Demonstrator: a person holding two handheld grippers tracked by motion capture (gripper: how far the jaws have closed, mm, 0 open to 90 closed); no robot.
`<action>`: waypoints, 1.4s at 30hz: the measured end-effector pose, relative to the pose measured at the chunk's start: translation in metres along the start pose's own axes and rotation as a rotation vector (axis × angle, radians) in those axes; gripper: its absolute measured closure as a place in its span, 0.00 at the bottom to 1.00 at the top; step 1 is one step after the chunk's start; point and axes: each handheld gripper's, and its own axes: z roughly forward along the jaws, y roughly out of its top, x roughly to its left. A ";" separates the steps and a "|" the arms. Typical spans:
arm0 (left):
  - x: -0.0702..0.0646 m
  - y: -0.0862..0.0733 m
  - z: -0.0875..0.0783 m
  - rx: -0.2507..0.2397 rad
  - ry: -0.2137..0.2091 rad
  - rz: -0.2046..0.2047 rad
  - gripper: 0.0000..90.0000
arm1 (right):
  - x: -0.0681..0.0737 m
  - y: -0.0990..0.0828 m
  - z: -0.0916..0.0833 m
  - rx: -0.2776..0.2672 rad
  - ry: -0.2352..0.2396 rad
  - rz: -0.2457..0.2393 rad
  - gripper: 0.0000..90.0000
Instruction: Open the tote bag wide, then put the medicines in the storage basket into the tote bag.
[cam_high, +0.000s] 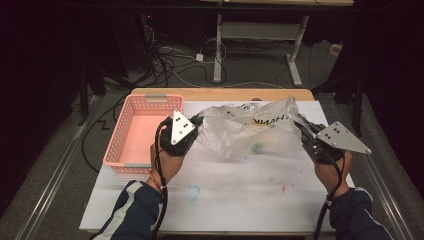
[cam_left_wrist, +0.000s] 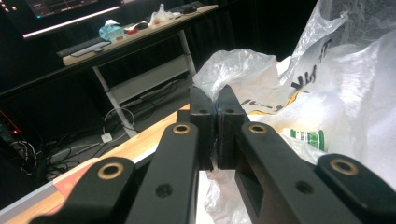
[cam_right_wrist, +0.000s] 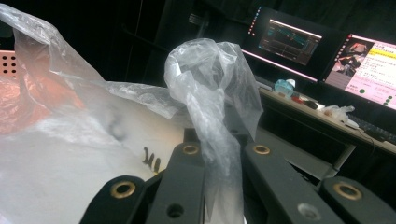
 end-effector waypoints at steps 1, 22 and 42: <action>0.000 0.001 -0.001 -0.004 0.000 0.000 0.96 | 0.000 0.000 0.000 0.001 0.000 0.000 1.00; -0.007 0.022 -0.026 -0.065 0.015 0.018 0.96 | 0.002 0.021 -0.020 -0.054 -0.007 0.006 1.00; 0.006 0.088 -0.032 -0.226 0.081 -0.009 0.96 | -0.024 0.063 0.002 -0.103 -0.075 0.027 1.00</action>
